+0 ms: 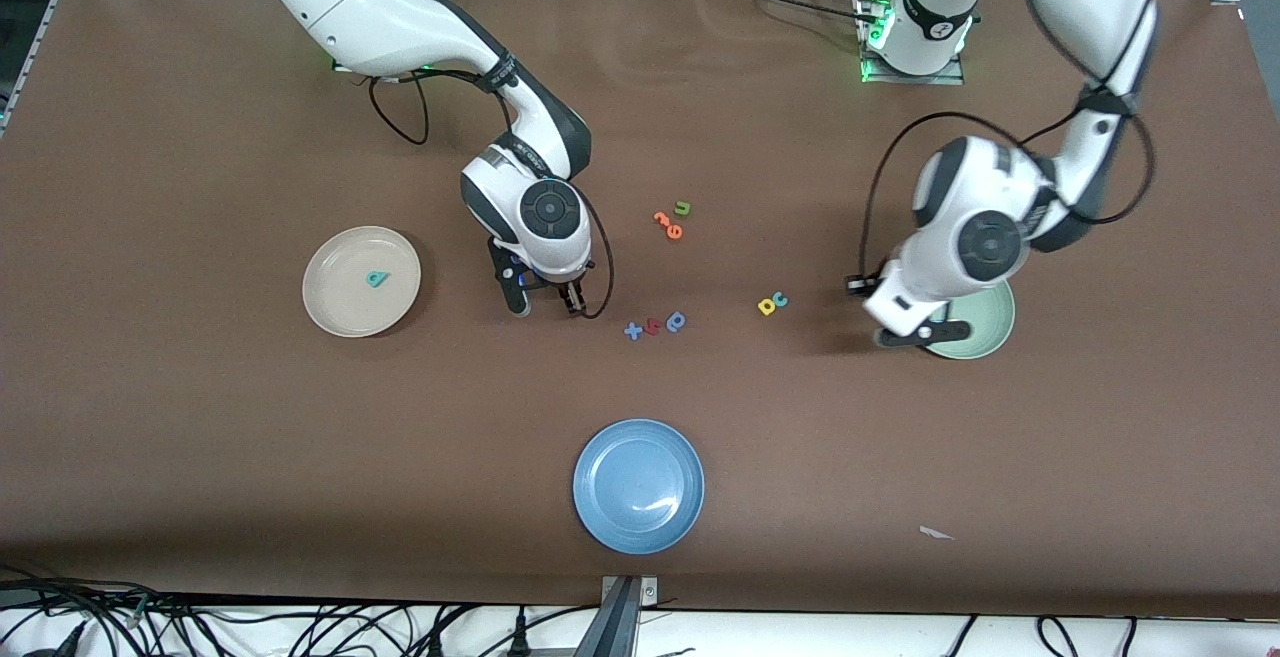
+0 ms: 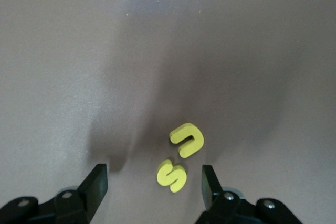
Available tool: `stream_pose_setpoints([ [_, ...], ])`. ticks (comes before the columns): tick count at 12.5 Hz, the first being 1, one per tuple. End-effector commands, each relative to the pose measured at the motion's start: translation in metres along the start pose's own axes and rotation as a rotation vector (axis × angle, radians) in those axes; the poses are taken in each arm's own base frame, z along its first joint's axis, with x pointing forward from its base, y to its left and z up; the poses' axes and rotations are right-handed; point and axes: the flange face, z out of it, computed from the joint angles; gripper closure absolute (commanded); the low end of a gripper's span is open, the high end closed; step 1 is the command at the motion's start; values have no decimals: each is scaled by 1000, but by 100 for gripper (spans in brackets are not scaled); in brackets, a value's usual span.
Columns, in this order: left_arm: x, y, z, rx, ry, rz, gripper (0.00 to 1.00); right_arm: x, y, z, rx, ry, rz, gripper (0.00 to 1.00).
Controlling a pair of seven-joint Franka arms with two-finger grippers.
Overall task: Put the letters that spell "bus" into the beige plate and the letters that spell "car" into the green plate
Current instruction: 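Place the teal l on the green plate while the right gripper reaches the s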
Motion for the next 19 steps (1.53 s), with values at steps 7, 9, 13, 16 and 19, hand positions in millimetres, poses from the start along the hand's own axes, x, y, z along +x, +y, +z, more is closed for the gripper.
stream_pose_setpoints([
  [7,23,-99,92,21,-115,135,80,-16,6,3,-1,-5,78,30],
  [9,24,-99,88,22,-109,132,29,-18,12,7,4,-12,73,30],
  [13,17,-81,33,23,-44,102,0,-18,19,13,14,-19,92,33],
  [16,-6,-20,-1,-14,-42,7,0,-11,27,9,36,-12,88,35],
  [19,-25,46,-2,-32,-43,-92,7,-2,47,17,86,-34,66,35],
])
